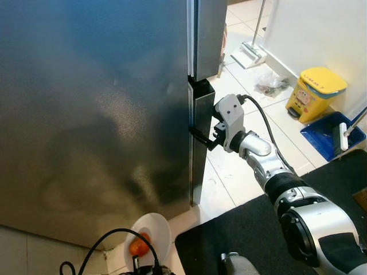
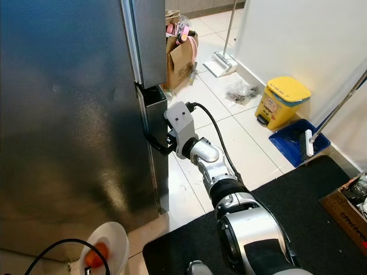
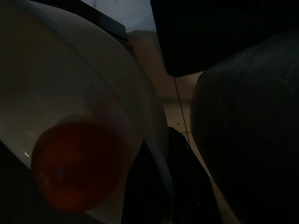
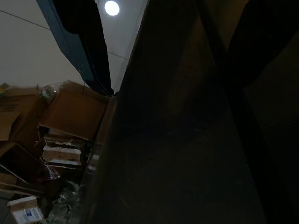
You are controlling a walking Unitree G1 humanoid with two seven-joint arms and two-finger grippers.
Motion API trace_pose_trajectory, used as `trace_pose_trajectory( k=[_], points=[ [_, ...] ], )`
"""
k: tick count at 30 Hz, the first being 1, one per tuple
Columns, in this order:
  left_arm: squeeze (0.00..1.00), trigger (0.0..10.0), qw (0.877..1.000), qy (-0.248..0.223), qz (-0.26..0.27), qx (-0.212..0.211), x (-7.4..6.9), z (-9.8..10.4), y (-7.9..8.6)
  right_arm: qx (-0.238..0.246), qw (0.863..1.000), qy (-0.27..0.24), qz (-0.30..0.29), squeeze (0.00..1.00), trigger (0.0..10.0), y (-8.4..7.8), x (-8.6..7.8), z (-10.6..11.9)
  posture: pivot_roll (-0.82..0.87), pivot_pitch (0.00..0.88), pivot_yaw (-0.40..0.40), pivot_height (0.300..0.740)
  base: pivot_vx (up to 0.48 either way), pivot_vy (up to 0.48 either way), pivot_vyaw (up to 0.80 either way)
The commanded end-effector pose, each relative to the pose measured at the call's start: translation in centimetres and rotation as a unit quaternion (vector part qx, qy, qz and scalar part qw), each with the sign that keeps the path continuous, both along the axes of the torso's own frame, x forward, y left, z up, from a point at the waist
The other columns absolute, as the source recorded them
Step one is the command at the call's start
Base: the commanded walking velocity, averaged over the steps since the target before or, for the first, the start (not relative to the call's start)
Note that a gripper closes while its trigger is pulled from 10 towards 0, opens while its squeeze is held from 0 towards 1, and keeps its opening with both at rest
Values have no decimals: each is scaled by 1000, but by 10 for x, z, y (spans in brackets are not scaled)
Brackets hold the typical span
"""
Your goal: Restocking fridge
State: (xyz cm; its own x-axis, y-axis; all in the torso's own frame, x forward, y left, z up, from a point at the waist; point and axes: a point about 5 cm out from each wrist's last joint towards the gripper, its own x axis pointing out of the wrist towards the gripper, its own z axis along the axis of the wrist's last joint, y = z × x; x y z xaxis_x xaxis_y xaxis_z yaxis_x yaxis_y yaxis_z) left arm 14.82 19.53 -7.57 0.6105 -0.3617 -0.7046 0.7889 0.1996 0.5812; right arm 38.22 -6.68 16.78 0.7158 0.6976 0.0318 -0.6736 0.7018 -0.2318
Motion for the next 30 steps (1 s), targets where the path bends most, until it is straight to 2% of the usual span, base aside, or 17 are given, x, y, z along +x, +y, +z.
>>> trace_pose_trajectory(
  k=[1, 8, 10, 13, 21, 23, 26, 30],
  points=[
    [0, 10000, 1000, 3, 2, -8, -4, -2, -4, 1, 1000, -22, 3, 0, 10000, 10, 2, 11, 64, 205, -25, 740, 0, 0, 0],
    [0, 10000, 1000, -1, 2, -8, 0, -1, -7, 11, 996, -52, -77, 0, 10000, 2, 11, 26, 57, 189, -27, 740, 0, 0, 0],
    [0, 10000, 1000, -1, 2, -8, 0, -1, -7, 11, 996, -52, -77, 0, 10000, 2, 11, 26, 57, 189, -27, 740, 0, 0, 0],
    [0, 10000, 1000, -5, 0, -8, 5, 0, -9, 15, 989, -66, -134, 0, 10000, -7, 15, 31, 50, 181, -24, 740, 0, 0, 0],
    [0, 10000, 1000, -5, -4, -5, 7, 1, -8, 18, 975, -65, -213, 0, 10000, -32, 20, 29, 44, 179, -19, 740, 0, 0, 0],
    [0, 10000, 1000, -4, -6, -4, 7, 1, -8, 14, 967, -64, -245, 0, 10000, -42, 21, 27, 39, 179, -15, 740, 0, 0, 0],
    [0, 10000, 1000, -4, -6, -4, 7, 1, -8, 14, 967, -64, -245, 0, 10000, -42, 21, 27, 39, 179, -15, 740, 0, 0, 0],
    [0, 10000, 1000, -4, -11, -4, 8, 1, -10, 12, 959, -60, -278, 0, 10000, -54, 22, 24, 34, 179, -13, 740, 0, 0, 0]
  ],
)
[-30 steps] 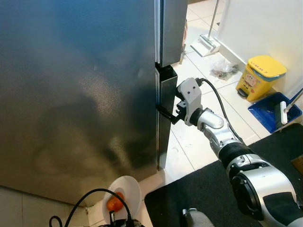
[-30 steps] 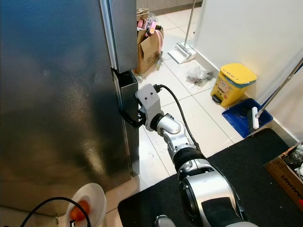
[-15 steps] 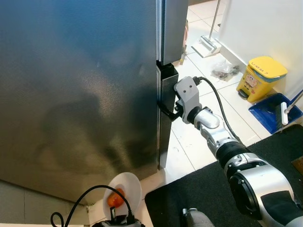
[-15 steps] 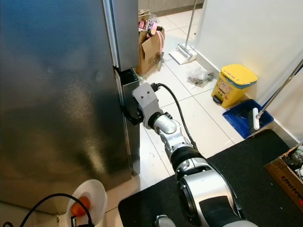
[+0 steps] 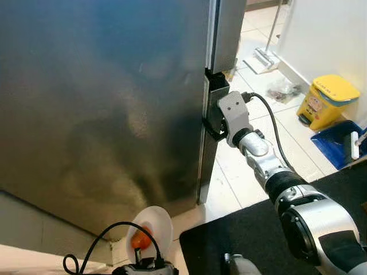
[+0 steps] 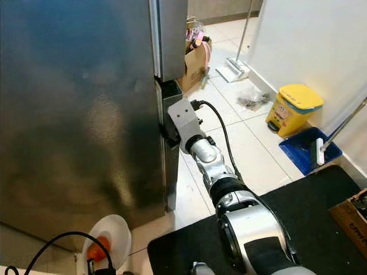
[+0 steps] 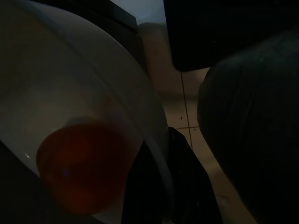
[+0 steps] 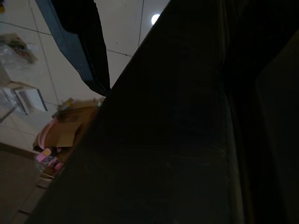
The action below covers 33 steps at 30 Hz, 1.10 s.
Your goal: Restocking fridge
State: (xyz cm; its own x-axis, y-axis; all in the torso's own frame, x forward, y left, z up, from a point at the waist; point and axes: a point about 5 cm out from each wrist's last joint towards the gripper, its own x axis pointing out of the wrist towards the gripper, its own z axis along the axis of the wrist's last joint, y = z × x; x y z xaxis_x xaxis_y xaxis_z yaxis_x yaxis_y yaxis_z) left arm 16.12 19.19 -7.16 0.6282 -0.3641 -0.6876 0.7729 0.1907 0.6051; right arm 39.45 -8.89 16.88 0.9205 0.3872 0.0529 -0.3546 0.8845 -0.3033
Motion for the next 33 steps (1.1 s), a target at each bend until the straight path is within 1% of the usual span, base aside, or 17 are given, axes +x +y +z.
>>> trace_pose_trajectory(
  k=[1, 3, 4, 9, 13, 17, 21, 26, 28, 30, 31, 32, 33],
  points=[
    [0, 10000, 1000, 11, -7, -6, -5, -3, -6, 33, 994, -40, -92, 0, 10000, -32, 10, 23, 34, 179, -13, 740, 0, 0, 0],
    [0, 10000, 1000, 11, -8, -5, -4, -3, -6, 33, 993, -38, -105, 0, 10000, -37, 10, 22, 31, 177, -10, 740, 0, 0, 0],
    [0, 10000, 1000, 11, -8, -5, -4, -3, -6, 33, 993, -38, -105, 0, 10000, -37, 10, 22, 31, 177, -10, 740, 0, 0, 0],
    [0, 10000, 1000, 11, -14, -3, -4, -3, -6, 23, 988, -29, -150, 0, 10000, -53, 10, 16, 28, 174, -10, 740, 0, 0, 0],
    [0, 10000, 1000, 12, -16, -1, -5, -3, -5, 18, 985, -25, -170, 0, 10000, -59, 9, 13, 27, 172, -9, 740, 0, 0, 0],
    [0, 10000, 1000, 11, -18, 0, -4, -3, -5, 14, 977, -21, -212, 0, 10000, -70, 9, 10, 27, 172, -7, 740, 0, 0, 0],
    [0, 10000, 1000, 11, -20, 0, -4, -2, -4, 11, 972, -17, -233, 0, 10000, -76, 8, 7, 27, 174, -5, 740, 0, 0, 0],
    [0, 10000, 1000, 11, -21, 1, -4, -2, -4, 4, 964, -6, -265, 0, 10000, -88, 6, 1, 23, 176, -2, 740, 0, 0, 0],
    [0, 10000, 1000, 12, -22, 2, -3, -2, -4, -2, 956, 16, -294, 0, 10000, -98, 2, -9, 25, 174, -5, 740, 0, 0, 0],
    [0, 10000, 1000, 12, -22, 2, -3, -2, -4, -19, 941, 41, -336, 0, 10000, -114, -4, -24, 25, 174, -5, 740, 0, 0, 0],
    [0, 10000, 1000, 12, -22, 2, -3, -2, -4, -25, 936, 48, -348, 0, 10000, -118, -7, -28, 25, 174, -5, 740, 0, 0, 0],
    [0, 10000, 1000, 11, -20, 2, -3, -2, -4, -32, 929, 63, -364, 0, 10000, -126, -12, -37, 28, 171, -7, 740, 0, 0, 0],
    [0, 10000, 1000, 11, -19, 2, -3, -2, -4, -43, 920, 89, -380, 0, 10000, -135, -20, -52, 24, 168, -7, 740, 0, 0, 0]
  ],
)
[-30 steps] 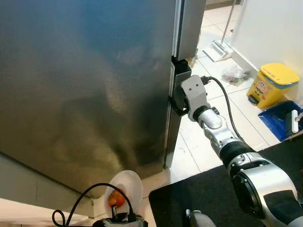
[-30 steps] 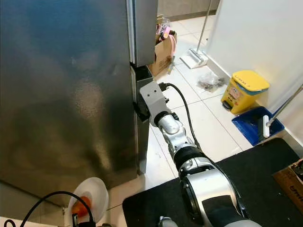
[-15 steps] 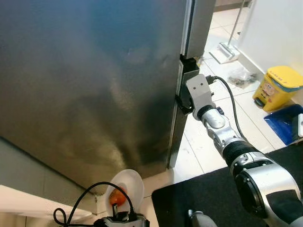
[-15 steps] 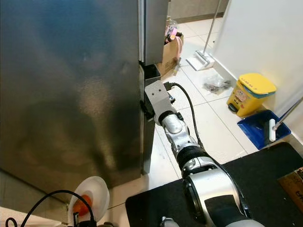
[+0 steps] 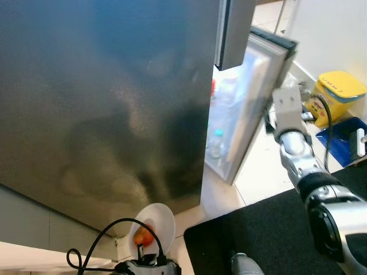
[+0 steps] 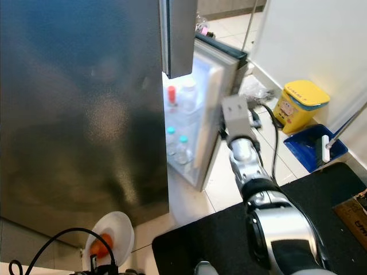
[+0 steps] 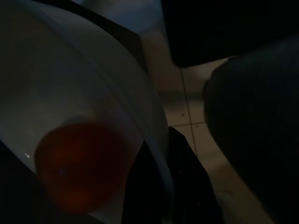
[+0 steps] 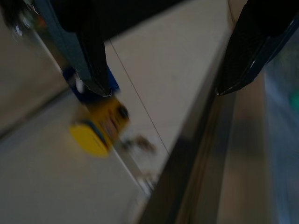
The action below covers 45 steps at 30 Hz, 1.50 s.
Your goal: Restocking fridge
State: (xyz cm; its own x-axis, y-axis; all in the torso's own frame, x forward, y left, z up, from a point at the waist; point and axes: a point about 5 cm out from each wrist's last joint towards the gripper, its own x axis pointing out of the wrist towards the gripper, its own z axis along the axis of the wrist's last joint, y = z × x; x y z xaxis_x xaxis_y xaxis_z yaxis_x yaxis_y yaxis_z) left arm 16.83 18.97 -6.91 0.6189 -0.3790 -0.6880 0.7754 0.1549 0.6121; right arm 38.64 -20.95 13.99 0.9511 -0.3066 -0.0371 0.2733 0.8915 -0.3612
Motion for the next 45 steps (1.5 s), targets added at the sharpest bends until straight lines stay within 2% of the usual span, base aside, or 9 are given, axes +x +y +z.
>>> trace_pose_trajectory(
  k=[1, 8, 13, 15, 18, 23, 27, 35, 45],
  points=[
    [0, 10000, 1000, 15, 0, -4, -10, -5, -3, 0, 996, 75, -52, 0, 10000, -21, -21, -38, 23, 167, -7, 740, 0, 0, 0],
    [0, 10000, 1000, 14, 5, -1, -7, -5, -4, 16, 975, 219, -38, 0, 10000, -28, -76, -117, 14, 147, -5, 740, 0, 0, 0],
    [0, 10000, 1000, 11, 9, 2, -3, -4, -5, 14, 960, 281, -1, 0, 10000, -22, -102, -147, 12, 135, -6, 740, 0, 0, 0],
    [0, 10000, 1000, 9, 18, 3, 0, -4, -5, 15, 941, 337, 29, 0, 10000, -18, -132, -173, 8, 112, -8, 740, 0, 0, 0],
    [0, 10000, 1000, 9, 18, 3, 0, -4, -5, 15, 941, 337, 29, 0, 10000, -18, -132, -173, 8, 112, -8, 740, 0, 0, 0],
    [0, 10000, 999, 16, 48, 13, -1, -8, -5, 15, 893, 444, 69, 0, 10000, -16, -195, -214, 1, 64, -14, 740, 0, 0, 0],
    [0, 10000, 998, 27, 55, 32, -7, -13, -4, 24, 876, 474, 80, 0, 10000, -14, -215, -224, -11, 41, -14, 740, 0, 0, 0],
    [0, 10000, 994, 66, 40, 75, -26, -23, -1, 26, 867, 488, 93, 0, 10000, -12, -219, -226, -7, 0, -15, 740, 0, 0, 0],
    [0, 10000, 975, 152, 140, 80, -48, -34, 8, 18, 866, 484, 122, 0, 10000, -1, -207, -223, -9, 0, -13, 740, 0, -209, 0]
  ],
)
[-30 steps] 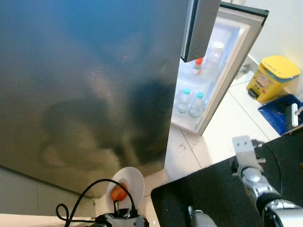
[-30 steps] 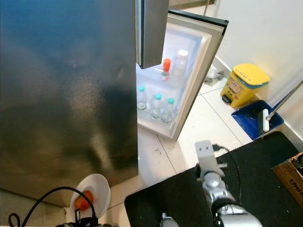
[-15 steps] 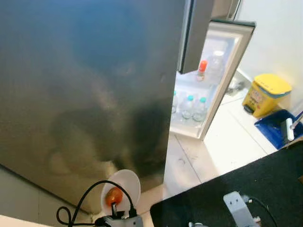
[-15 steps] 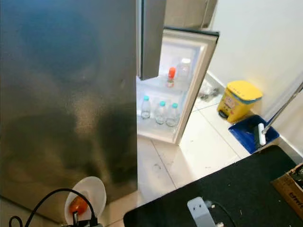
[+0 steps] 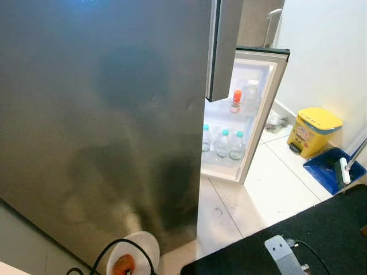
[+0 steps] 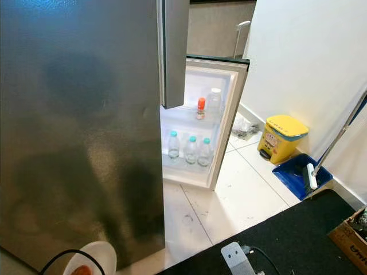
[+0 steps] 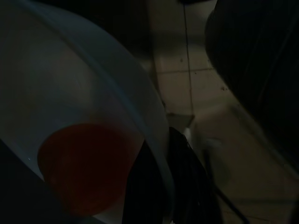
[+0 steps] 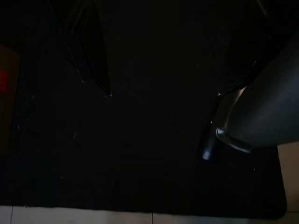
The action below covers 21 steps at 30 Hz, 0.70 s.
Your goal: Restocking fridge
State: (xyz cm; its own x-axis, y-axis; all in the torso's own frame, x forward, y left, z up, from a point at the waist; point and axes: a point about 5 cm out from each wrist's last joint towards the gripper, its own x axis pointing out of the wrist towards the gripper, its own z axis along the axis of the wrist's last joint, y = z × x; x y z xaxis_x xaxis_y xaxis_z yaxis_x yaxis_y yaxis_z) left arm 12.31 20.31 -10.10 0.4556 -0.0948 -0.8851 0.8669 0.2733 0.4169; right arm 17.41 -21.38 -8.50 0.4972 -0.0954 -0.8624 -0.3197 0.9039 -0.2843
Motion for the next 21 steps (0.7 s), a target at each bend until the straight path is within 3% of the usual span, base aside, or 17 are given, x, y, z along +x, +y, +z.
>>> trace_pose_trajectory(
  k=[1, 21],
  points=[
    [0, 10000, 1000, 10, 16, -9, -3, -2, -5, 0, 1000, -3, 13, 0, 10000, 3, 5, 2, -9, 0, -13, 740, 0, -480, 0],
    [0, 10000, 998, 20, 58, -13, -5, -3, -3, 0, 1000, 13, 18, 0, 10000, 3, -1, -1, -2, 0, -17, 740, 0, -476, 0]
  ],
)
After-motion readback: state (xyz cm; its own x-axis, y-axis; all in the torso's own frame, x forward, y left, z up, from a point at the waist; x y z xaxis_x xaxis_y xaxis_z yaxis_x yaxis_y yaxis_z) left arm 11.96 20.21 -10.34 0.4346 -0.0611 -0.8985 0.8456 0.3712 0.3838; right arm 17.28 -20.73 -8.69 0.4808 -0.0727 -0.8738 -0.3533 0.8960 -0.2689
